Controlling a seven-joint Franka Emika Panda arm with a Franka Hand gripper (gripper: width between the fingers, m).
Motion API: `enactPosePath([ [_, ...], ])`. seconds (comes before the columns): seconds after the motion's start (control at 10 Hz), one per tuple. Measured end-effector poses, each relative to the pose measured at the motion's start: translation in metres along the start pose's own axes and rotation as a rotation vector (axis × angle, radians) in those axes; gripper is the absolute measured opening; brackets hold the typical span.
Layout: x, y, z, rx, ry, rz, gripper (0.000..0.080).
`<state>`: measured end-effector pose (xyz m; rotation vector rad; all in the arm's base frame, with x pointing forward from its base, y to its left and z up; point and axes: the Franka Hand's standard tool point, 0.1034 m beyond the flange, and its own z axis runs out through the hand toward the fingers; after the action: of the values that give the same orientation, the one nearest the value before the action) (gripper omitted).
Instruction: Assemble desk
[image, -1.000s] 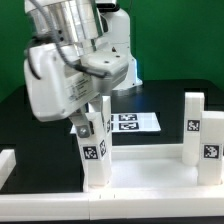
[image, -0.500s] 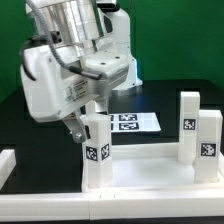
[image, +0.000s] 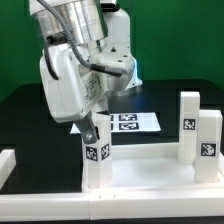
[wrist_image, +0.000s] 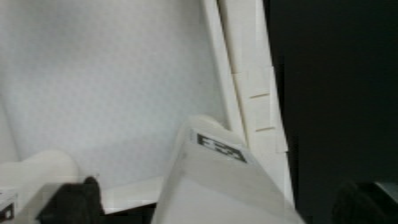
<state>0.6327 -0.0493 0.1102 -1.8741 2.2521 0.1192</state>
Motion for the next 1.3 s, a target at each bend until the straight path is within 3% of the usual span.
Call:
enactPosePath([
  [0.1, 0.0, 0.004, -0.002, -0.056, 0.009, -0.16, 0.0649],
  [0.2, -0.002, 0.0, -0.003, -0.086, 0.015, -0.288, 0.0649],
  [0.7, -0.004, -0.001, -0.002, -0.092, 0.013, -0.36, 0.0649],
  [0.8, 0.001, -0.003, -0.004, -0.129, 0.058, -0.538, 0.0649],
  [0.9, 0.001, -0.009, -0.006, -0.15, 0.089, -0.745, 0.0649],
  [1.0, -0.003, -0.011, -0.005, -0.156, 0.116, -0.923, 0.0649],
  [1.2, -0.001, -0.006, 0.003, -0.141, 0.133, -1.049, 0.0649],
  [1.3, -0.002, -0.007, 0.003, -0.139, 0.13, -1.037, 0.052],
])
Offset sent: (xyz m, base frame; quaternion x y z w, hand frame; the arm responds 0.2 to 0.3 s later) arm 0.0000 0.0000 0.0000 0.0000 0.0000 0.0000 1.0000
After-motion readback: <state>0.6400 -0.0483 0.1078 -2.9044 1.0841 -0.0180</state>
